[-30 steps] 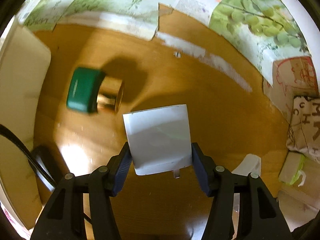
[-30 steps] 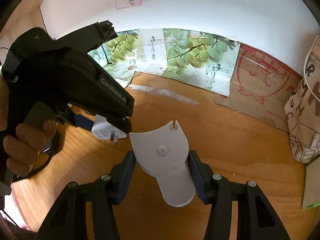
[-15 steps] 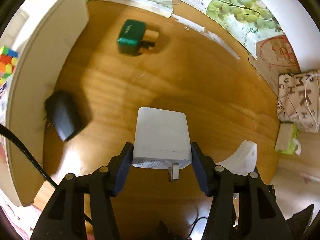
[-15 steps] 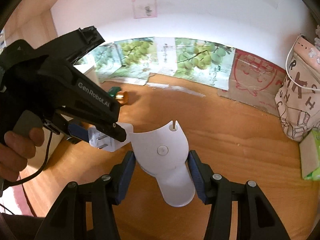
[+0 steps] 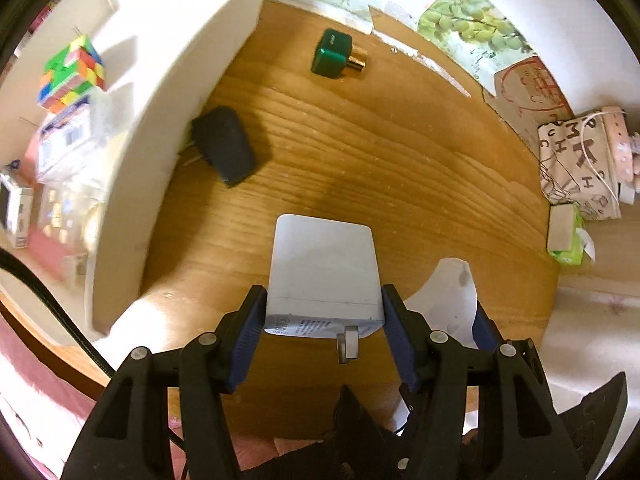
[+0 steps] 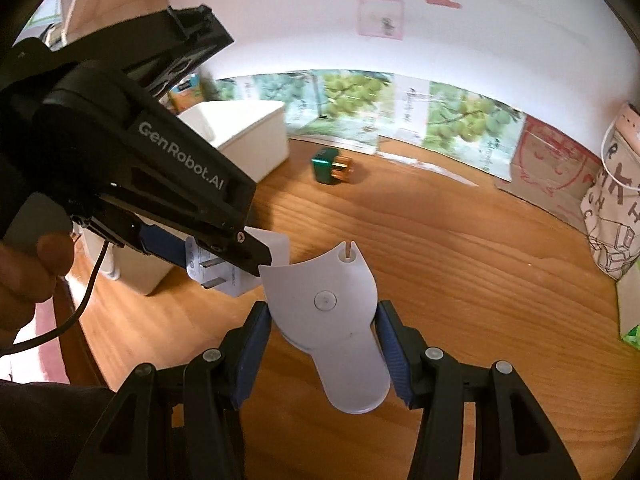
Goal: Organize rigid objects
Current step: 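Lift the charger and curved plastic piece and carry them toward the tray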
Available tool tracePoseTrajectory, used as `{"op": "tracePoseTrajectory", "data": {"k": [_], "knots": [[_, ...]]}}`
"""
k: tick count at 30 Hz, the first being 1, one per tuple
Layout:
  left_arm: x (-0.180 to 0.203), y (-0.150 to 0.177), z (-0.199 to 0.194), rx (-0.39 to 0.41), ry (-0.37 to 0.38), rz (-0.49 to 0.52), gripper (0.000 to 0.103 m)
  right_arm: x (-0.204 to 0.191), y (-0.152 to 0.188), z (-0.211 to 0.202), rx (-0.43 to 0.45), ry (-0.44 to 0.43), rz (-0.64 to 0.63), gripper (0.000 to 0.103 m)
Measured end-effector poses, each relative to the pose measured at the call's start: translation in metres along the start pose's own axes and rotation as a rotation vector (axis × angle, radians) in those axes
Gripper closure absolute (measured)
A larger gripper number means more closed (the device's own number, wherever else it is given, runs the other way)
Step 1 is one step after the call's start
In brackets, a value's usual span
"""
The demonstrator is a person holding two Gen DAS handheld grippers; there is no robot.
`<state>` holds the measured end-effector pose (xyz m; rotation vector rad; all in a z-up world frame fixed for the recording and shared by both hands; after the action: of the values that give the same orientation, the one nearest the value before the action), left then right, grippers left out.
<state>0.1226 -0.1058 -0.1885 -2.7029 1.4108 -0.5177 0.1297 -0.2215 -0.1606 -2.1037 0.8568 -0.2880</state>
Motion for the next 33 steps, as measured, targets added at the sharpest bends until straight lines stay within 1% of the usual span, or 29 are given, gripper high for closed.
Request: {"op": "tracePoseTrajectory", "data": {"k": [7, 11, 17, 23, 33], "knots": [[-0.010, -0.010, -0.036, 0.096, 0.029, 0.050, 0.042, -0.026, -0.016, -0.012, 0.052, 0.016, -0.029, 0.049], [-0.019, -0.021, -0.055, 0.169, 0.014, 0.095, 0.042, -0.041, -0.026, -0.017, 0.087, 0.019, -0.043, 0.049], [-0.038, -0.039, -0.076, 0.245, 0.031, 0.112, 0.042, -0.063, -0.037, -0.019, 0.121, 0.030, -0.060, 0.049], [-0.055, -0.052, -0.092, 0.308, 0.055, 0.146, 0.042, -0.083, -0.048, -0.015, 0.142, 0.032, -0.052, 0.049], [-0.088, -0.072, -0.118, 0.447, 0.078, 0.232, 0.042, -0.120, -0.064, 0.000, 0.168, 0.029, -0.045, 0.049]]}}
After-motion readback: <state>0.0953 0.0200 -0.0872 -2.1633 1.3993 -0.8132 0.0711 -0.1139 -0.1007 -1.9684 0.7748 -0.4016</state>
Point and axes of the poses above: each gripper's, at about its wrist camera, not at the fingertips, and z roughly the way its jaws point, x to its right, y to its underside, the point moved 7 cm from there along z, roughly the way its jaws point, and after that the axes turned 11 degrees about x, right-handed, at the moved point
